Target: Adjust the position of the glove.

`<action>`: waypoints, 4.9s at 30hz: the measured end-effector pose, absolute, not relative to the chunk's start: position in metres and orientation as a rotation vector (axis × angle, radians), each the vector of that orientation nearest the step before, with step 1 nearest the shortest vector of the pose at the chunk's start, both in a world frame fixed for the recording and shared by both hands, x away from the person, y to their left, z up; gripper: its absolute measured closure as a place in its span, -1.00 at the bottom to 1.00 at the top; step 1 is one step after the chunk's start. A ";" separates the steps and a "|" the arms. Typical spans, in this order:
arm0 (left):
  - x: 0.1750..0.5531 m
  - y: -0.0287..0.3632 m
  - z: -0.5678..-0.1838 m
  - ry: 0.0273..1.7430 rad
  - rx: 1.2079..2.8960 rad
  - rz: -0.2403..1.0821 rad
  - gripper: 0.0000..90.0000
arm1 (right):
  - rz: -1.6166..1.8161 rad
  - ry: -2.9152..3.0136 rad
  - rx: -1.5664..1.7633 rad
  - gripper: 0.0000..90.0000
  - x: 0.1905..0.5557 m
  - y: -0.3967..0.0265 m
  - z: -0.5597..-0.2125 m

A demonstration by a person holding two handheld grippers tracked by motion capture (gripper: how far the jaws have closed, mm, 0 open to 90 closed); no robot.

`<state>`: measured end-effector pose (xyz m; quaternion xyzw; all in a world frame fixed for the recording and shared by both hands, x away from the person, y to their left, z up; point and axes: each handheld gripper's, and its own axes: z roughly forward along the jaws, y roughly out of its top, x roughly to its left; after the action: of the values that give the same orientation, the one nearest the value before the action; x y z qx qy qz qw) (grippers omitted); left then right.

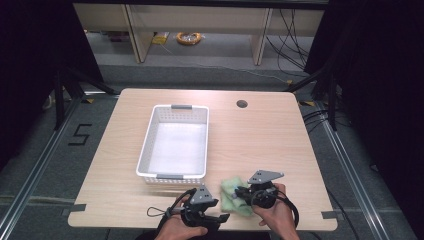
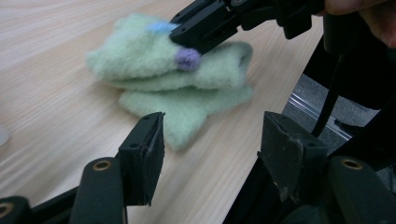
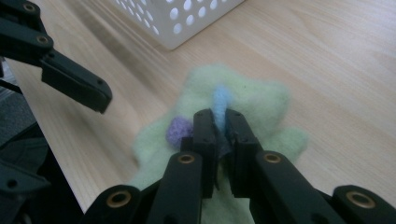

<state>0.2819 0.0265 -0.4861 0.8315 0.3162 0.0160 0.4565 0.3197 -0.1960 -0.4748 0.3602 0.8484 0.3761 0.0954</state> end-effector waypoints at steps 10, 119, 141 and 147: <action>0.285 0.003 -0.489 0.770 2.081 0.091 -0.14 | 1.140 2.500 1.097 0.88 0.319 -0.195 -0.476; 0.318 0.029 -0.490 0.947 2.042 -0.079 -0.08 | 1.252 2.416 1.400 0.02 0.300 -0.255 -0.474; 0.334 0.017 -0.508 1.021 2.065 -0.178 0.00 | 1.159 2.507 1.507 0.02 0.319 -0.253 -0.500; 0.333 0.012 -0.510 0.987 2.070 -0.195 0.18 | 1.234 2.523 1.521 0.12 0.321 -0.254 -0.505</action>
<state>0.3329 0.0125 -0.5099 0.8212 0.3916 -0.0775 0.4077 0.3207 -0.2538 -0.5047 0.4759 0.7897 0.3862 -0.0262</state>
